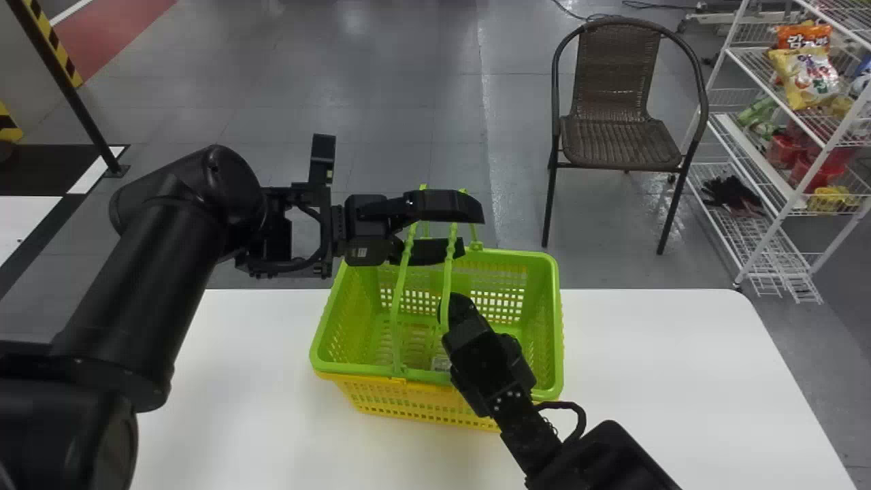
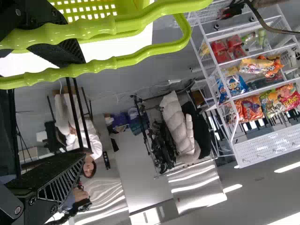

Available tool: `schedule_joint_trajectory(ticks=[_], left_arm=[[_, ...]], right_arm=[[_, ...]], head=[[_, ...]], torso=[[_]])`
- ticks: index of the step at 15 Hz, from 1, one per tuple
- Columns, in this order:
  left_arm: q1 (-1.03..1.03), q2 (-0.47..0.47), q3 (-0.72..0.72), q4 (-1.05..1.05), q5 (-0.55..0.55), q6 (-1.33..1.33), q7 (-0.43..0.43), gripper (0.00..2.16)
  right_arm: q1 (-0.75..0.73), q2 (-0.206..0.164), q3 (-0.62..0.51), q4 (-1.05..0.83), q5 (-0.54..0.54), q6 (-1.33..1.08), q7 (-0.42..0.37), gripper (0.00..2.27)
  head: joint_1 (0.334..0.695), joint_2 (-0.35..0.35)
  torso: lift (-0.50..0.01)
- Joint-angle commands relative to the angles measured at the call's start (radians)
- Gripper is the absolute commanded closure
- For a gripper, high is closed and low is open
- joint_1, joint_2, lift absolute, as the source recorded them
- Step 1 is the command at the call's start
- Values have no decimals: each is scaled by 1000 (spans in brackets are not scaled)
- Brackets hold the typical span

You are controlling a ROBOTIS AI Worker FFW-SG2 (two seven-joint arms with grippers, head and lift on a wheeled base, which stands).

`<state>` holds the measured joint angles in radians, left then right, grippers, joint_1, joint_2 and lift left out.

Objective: Grasp handle with right gripper to insert into left gripper then lift and swing left to center

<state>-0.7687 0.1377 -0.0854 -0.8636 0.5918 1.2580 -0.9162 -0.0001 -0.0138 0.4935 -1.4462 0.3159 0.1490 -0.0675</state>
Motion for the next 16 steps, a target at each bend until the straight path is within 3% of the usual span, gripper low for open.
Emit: schedule_joint_trajectory(ticks=[1,4,8,16], left_arm=[[0,0,6,0,2,5,-1,161],[0,0,12,0,5,8,-1,161],[-6,3,15,0,16,30,-1,161],[-67,0,16,12,17,183,10,161]], right_arm=[[28,-2,-35,-36,0,-2,0,2040],[129,-20,-141,-165,-21,-12,0,2040],[301,-66,-277,-272,-87,-159,0,2040],[499,-92,-391,-292,-167,-404,11,2040]], head=[[695,54],[695,42],[695,-40],[695,-149]], torso=[[0],[0],[0],[0]])
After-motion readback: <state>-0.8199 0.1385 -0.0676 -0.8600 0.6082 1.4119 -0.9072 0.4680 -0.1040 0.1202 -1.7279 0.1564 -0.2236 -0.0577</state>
